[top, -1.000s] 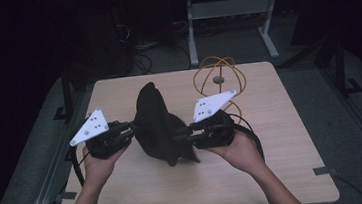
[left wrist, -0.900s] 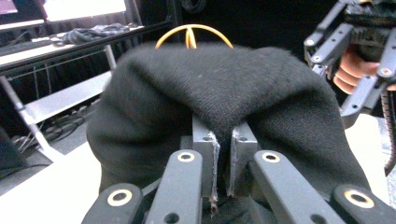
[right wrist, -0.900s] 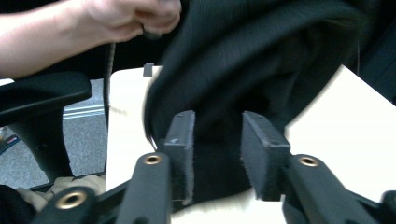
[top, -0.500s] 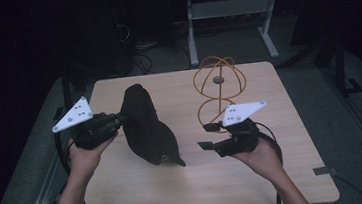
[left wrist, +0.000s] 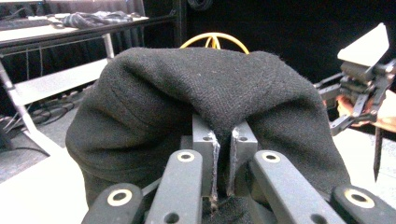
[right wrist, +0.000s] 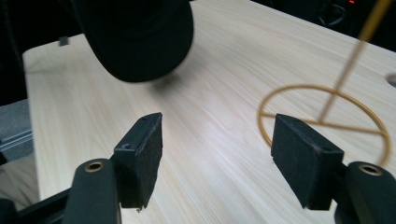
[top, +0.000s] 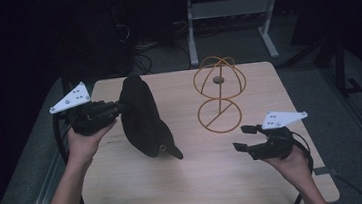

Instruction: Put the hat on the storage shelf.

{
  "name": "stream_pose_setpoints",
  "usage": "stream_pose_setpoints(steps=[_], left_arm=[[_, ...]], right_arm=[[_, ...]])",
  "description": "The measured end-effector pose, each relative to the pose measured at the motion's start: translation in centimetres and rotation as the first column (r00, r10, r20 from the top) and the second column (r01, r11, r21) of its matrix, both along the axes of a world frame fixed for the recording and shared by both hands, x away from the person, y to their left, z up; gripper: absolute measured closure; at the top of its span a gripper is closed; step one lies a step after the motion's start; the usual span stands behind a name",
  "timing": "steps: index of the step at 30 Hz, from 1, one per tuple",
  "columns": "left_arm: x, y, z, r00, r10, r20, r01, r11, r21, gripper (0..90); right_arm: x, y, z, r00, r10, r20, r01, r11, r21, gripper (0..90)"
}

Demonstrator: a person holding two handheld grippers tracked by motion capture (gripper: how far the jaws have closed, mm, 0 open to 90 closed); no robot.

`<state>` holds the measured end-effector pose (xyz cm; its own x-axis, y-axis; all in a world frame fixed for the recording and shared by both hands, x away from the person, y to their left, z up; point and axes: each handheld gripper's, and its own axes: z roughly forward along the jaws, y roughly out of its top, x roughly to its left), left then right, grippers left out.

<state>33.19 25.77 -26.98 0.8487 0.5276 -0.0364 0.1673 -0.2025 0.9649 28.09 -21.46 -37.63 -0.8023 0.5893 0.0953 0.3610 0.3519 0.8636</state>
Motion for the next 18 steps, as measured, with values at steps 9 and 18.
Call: stream_pose_setpoints(steps=[9, 18], left_arm=[[1.7, -1.1, 1.1, 0.9997, -0.012, -0.019, 0.013, 0.9998, 0.016, 84.6], [3.3, -2.4, 2.3, 0.9993, -0.025, -0.029, 0.025, 0.9995, 0.016, 84.5]], right_arm=[[0.4, -2.9, -2.0, 0.9973, -0.057, -0.047, 0.056, 0.998, -0.013, 28.0], [0.3, -4.6, -3.1, 0.9934, -0.108, -0.040, 0.107, 0.994, -0.026, 27.1]])
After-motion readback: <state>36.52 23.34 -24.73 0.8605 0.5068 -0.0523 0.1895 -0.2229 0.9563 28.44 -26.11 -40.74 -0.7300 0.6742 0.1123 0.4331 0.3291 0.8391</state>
